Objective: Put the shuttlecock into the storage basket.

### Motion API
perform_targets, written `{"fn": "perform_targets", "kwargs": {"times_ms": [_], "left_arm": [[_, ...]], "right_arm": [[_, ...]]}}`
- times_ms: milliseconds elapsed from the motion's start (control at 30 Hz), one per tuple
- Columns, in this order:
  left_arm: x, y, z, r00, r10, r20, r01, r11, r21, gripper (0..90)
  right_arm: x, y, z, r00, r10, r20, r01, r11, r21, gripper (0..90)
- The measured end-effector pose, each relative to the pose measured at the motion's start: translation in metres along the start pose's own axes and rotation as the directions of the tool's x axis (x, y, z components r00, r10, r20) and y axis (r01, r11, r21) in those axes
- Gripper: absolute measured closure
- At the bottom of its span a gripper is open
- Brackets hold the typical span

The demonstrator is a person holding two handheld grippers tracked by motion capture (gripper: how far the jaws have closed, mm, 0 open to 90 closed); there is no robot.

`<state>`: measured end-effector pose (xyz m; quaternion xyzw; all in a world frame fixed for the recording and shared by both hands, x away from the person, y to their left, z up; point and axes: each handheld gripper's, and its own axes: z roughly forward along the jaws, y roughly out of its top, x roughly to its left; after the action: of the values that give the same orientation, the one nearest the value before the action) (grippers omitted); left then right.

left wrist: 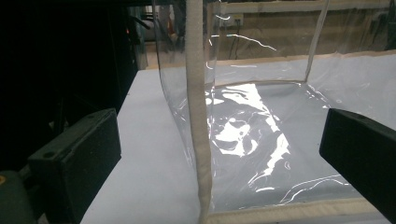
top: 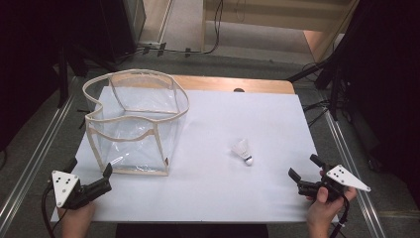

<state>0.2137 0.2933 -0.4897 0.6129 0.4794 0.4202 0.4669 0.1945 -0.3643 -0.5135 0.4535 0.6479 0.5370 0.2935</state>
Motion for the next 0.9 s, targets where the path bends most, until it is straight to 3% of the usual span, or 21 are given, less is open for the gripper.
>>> {"fn": "perform_targets", "kwargs": {"times_ms": [200, 567, 900], "left_arm": [[0.000, 0.000, 0.000, 1.0000, 0.000, -0.005, 0.000, 1.0000, 0.004, 0.0], [0.000, 0.000, 0.001, 0.9999, -0.007, -0.009, 0.007, 0.9999, 0.008, 0.0], [0.000, 0.000, 0.001, 1.0000, -0.004, -0.007, 0.004, 0.9999, 0.009, 0.0]], "right_arm": [[0.003, 0.005, 0.002, 0.9984, -0.047, -0.031, 0.048, 0.998, 0.029, 0.0], [0.015, 0.017, 0.005, 0.9924, -0.012, -0.123, 0.026, 0.993, 0.118, 0.0], [0.018, 0.030, 0.013, 0.9900, -0.021, -0.139, 0.045, 0.985, 0.166, 0.0]]}}
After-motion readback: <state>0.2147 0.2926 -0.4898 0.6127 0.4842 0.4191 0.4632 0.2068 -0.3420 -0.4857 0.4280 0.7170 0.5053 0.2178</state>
